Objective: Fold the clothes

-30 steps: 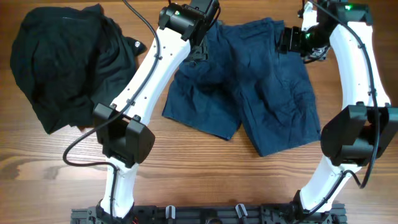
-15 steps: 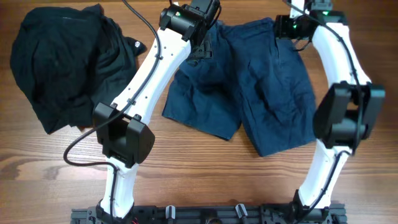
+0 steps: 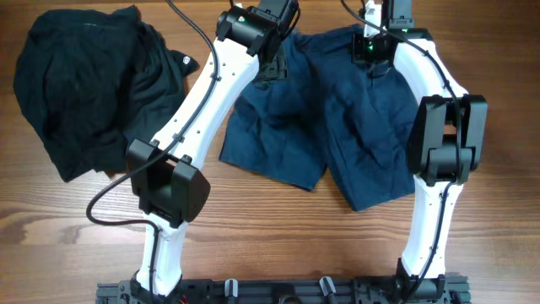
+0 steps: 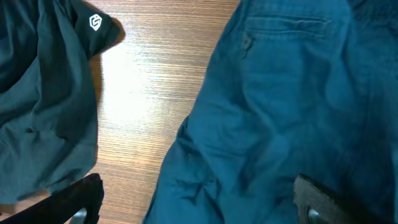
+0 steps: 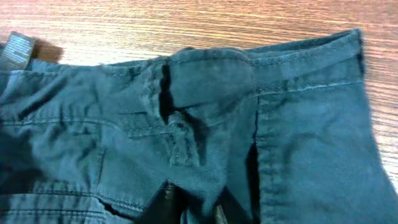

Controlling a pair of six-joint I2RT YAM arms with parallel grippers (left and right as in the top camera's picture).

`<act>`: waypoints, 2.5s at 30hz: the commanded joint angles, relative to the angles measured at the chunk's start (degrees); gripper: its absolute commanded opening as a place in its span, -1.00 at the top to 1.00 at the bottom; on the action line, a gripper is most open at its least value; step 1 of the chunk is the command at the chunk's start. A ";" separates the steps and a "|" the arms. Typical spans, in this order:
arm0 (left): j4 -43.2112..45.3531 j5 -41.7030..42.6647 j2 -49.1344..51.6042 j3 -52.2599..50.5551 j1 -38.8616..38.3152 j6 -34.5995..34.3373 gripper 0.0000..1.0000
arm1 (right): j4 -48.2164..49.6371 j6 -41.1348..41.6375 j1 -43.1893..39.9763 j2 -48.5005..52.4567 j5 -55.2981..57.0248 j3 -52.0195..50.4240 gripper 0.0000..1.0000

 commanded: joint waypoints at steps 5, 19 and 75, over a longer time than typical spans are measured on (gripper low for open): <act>-0.02 0.44 -1.84 -0.46 0.28 -0.76 -0.91 | -5.01 4.90 -3.28 0.11 4.70 3.21 0.92; -0.07 0.44 -1.84 -0.46 0.26 -0.76 -0.84 | -9.86 9.18 -16.46 -5.84 13.88 5.11 0.92; 5.40 12.04 8.90 -3.89 -0.92 2.95 0.78 | -34.67 1.14 -20.13 -16.04 10.32 -17.09 0.42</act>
